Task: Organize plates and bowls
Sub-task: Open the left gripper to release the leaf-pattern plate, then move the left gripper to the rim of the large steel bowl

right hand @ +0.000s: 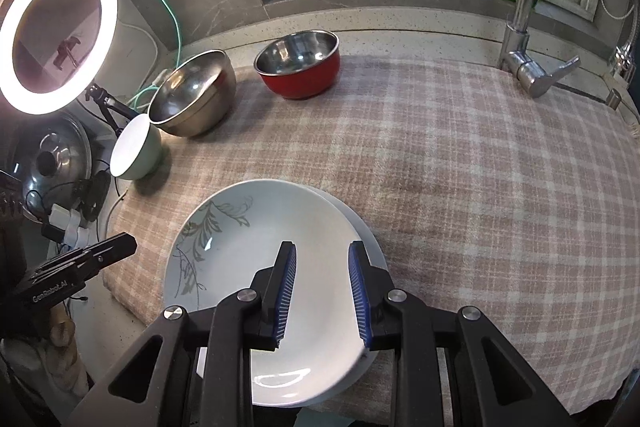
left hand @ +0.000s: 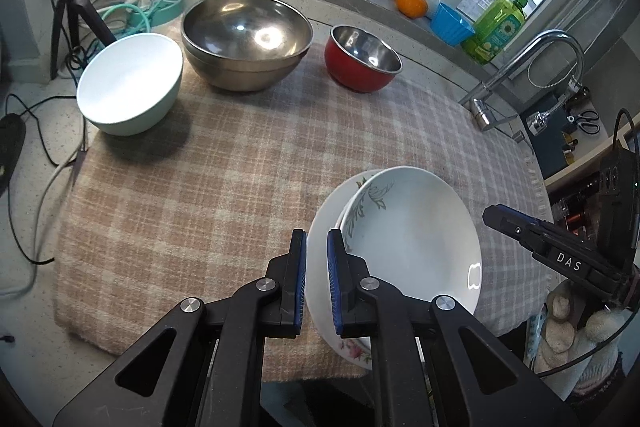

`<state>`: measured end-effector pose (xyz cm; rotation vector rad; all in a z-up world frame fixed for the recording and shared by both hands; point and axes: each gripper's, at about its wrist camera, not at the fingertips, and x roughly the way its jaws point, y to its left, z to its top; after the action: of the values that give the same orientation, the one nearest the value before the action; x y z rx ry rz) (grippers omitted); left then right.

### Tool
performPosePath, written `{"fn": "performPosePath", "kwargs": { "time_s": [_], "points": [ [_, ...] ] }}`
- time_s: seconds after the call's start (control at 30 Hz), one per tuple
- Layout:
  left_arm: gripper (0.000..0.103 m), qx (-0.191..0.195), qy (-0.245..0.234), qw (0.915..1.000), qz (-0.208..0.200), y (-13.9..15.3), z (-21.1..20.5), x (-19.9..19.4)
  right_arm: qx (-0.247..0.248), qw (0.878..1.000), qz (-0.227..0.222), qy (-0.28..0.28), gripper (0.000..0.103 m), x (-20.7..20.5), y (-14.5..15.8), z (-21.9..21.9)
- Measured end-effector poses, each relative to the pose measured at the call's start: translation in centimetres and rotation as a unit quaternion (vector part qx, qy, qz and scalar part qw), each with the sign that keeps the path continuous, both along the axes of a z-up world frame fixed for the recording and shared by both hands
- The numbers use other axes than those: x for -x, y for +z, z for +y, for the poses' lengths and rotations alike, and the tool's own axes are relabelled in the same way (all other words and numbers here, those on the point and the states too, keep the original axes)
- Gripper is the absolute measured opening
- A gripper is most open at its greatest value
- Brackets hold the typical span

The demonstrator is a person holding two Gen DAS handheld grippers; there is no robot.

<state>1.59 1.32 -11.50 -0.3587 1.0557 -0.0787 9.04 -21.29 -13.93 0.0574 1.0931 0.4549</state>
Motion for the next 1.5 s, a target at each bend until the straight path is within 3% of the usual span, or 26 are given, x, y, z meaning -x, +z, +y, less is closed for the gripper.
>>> {"fn": "performPosePath", "kwargs": {
  "time_s": [0.3, 0.37, 0.87, 1.27, 1.5],
  "points": [
    [0.012, -0.032, 0.022, 0.999, -0.023, 1.2, 1.9, -0.8, -0.017, 1.0, -0.014, 0.023, 0.026, -1.5, 1.8, 2.3],
    [0.017, -0.042, 0.025, 0.9984, -0.028, 1.5, 2.2, -0.9, -0.02, 0.999, -0.015, 0.027, 0.027, -1.8, 2.1, 2.8],
    [0.017, -0.083, 0.042, 0.9948, -0.04, 2.1, 5.5, -4.8, -0.045, 0.998, -0.02, 0.044, 0.029, -5.3, 4.1, 5.7],
    [0.017, -0.074, 0.057, 0.9951, -0.032, 2.0, 7.9, -10.3, -0.077, 0.995, -0.007, 0.056, 0.029, -10.3, 4.8, 8.8],
    [0.017, -0.083, 0.069, 0.9938, -0.027, 1.2, 8.5, -12.7, -0.086, 0.994, 0.01, 0.061, 0.029, -13.3, 3.2, 10.8]
  ]
}}
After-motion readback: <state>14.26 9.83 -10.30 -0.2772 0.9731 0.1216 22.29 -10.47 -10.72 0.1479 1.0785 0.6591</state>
